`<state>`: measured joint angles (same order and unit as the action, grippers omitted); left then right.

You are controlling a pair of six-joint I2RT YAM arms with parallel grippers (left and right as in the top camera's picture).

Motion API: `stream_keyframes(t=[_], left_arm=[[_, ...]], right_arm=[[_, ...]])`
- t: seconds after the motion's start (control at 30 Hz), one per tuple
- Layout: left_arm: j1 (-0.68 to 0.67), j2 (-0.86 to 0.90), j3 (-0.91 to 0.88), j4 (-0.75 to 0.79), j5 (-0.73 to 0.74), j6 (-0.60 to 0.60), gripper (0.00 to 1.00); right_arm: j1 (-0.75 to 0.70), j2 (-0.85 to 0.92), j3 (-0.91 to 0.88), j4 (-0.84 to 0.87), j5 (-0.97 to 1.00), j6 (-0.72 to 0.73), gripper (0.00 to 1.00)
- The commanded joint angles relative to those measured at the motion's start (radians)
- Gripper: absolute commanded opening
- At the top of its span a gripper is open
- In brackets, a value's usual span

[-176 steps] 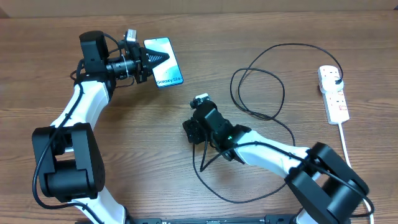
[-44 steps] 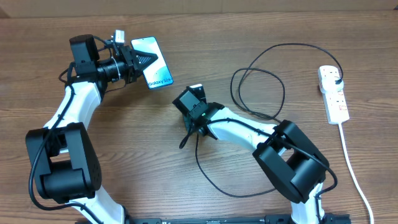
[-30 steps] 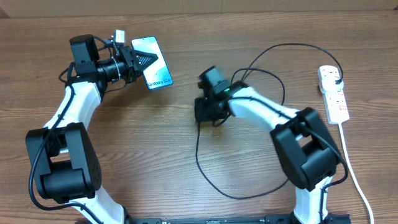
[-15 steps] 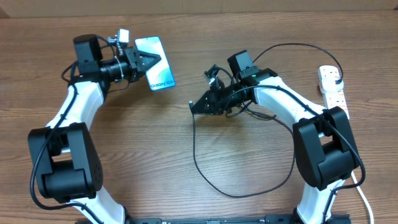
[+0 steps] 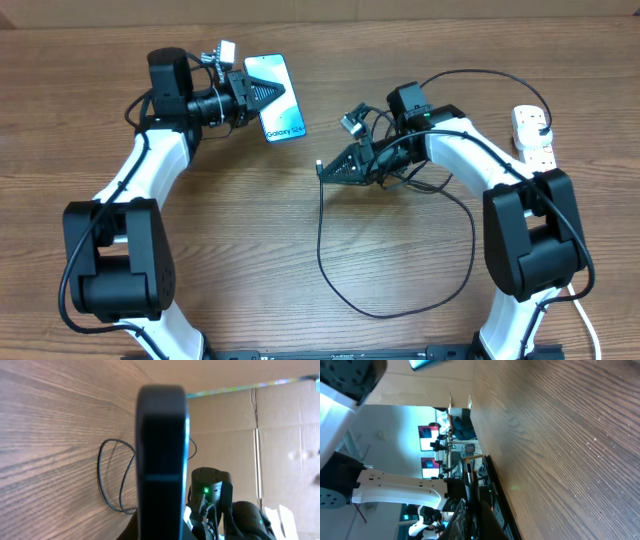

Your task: Plug charger to phone and switch on socket

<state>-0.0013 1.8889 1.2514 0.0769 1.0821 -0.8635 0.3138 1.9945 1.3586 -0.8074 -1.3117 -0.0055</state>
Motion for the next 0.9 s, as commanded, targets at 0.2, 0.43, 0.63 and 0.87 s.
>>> stream_keyframes(t=[0.2, 0.43, 0.63, 0.87], left_arm=[[-0.058, 0.093, 0.01, 0.126, 0.069, -0.207, 0.04], [-0.079, 0.113, 0.01, 0.27, 0.107, -0.241, 0.04], [-0.078, 0.113, 0.01, 0.34, 0.174, -0.272, 0.04], [-0.08, 0.113, 0.01, 0.34, 0.206, -0.28, 0.05]], right_arm=[[0.001, -0.031, 0.022, 0.078, -0.089, 0.003, 0.04], [0.001, -0.031, 0.022, 0.088, -0.112, 0.043, 0.04], [0.001, -0.031, 0.022, 0.124, -0.135, 0.078, 0.04], [0.001, -0.031, 0.022, 0.212, -0.134, 0.163, 0.04]])
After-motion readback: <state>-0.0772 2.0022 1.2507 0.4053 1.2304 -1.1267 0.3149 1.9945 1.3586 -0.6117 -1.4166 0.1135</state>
